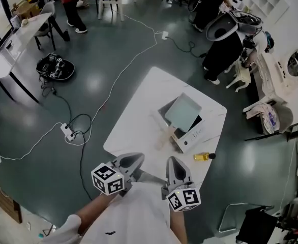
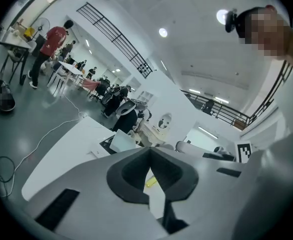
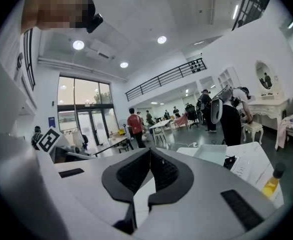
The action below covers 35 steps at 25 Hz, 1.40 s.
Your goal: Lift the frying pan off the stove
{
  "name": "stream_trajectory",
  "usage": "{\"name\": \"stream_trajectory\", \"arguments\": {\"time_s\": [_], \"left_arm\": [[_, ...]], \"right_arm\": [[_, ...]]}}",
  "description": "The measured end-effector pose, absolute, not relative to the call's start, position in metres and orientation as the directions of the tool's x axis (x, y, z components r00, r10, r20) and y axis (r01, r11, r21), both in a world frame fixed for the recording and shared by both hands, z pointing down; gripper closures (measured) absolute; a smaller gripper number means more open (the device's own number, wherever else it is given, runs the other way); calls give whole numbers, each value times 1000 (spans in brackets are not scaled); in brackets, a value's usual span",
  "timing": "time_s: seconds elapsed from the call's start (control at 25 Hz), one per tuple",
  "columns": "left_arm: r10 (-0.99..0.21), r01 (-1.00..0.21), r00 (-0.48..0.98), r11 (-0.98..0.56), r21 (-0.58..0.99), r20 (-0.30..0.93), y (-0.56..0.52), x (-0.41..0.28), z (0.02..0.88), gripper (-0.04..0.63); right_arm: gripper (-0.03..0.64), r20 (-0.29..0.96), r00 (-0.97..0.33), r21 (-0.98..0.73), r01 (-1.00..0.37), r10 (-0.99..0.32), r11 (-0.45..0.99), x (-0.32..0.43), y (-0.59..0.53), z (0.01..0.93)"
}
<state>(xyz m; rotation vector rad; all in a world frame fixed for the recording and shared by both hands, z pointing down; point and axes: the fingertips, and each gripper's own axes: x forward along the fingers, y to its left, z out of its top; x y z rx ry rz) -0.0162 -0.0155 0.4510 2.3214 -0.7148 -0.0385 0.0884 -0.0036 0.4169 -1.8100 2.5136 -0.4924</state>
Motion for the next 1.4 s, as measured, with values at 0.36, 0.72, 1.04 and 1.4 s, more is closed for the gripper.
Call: {"name": "stream_trajectory", "arguments": {"time_s": [0.36,0.72,1.04,1.4], "left_arm": [[-438,-427,879,-544,722,190,-23,3,474,594],[-409,-449,878,-530,719,247,-36,22,494,592],[-379,-459,879,-505,731,290,-44,43,517,592],[-364,-477,872,-482,735,327,-61,55,545,591]], "right_arm": [[617,234,-284,-294,-932,-930,211,104,-18,441],[615,261,-296,-361,-913,-919,192,122,-40,459],[615,298,-326,-419,-889,-897,184,133,-56,487],[615,331,-353,-479,-862,-875,166,138,-77,520]]}}
